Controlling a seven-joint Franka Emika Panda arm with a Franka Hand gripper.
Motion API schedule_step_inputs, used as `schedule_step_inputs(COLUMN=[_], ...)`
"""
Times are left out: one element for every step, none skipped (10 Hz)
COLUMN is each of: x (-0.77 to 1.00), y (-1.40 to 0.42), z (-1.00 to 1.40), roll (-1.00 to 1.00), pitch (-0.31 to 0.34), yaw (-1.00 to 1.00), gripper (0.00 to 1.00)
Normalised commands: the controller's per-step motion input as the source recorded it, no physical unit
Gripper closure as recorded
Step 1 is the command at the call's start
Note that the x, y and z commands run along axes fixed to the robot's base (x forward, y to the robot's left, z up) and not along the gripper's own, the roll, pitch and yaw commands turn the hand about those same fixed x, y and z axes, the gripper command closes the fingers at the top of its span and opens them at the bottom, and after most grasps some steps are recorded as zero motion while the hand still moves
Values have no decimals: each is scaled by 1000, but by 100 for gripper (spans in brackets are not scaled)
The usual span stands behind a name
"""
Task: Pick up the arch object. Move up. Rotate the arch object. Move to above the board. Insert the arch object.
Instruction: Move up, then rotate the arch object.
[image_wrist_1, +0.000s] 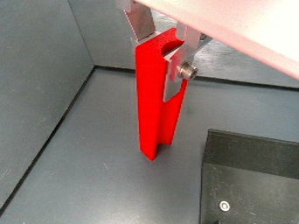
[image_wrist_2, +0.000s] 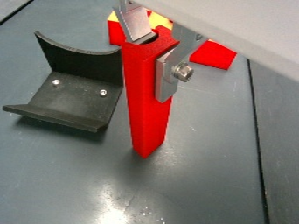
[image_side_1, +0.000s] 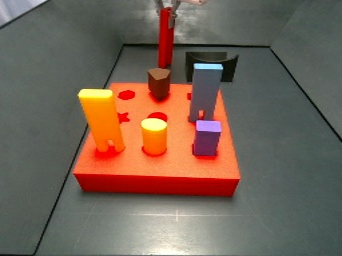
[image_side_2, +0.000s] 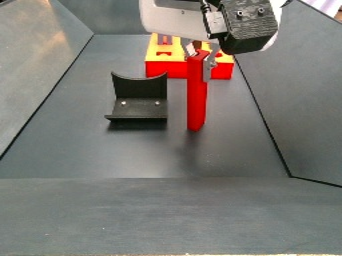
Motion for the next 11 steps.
schedule_step_inputs(x=[0, 36, 27, 23, 21, -515, -539, -490, -296, -200, -84], y=[0, -15, -12, -7, 1, -874, -924, -827, -497, -360, -154], z=[833, 828, 639, 531, 299, 1000, 1000, 943, 692, 581, 404], roll=[0, 2, 6, 9, 15, 0, 15, 30, 52, 55, 50], pitch=[0, -7, 28, 41, 66, 0, -26, -59, -53, -36, 19], yaw=[0, -7, -9, -9, -9, 0, 13, 20, 21, 22, 19], gripper=[100, 100, 100, 100, 100, 100, 100, 100, 100, 100, 100])
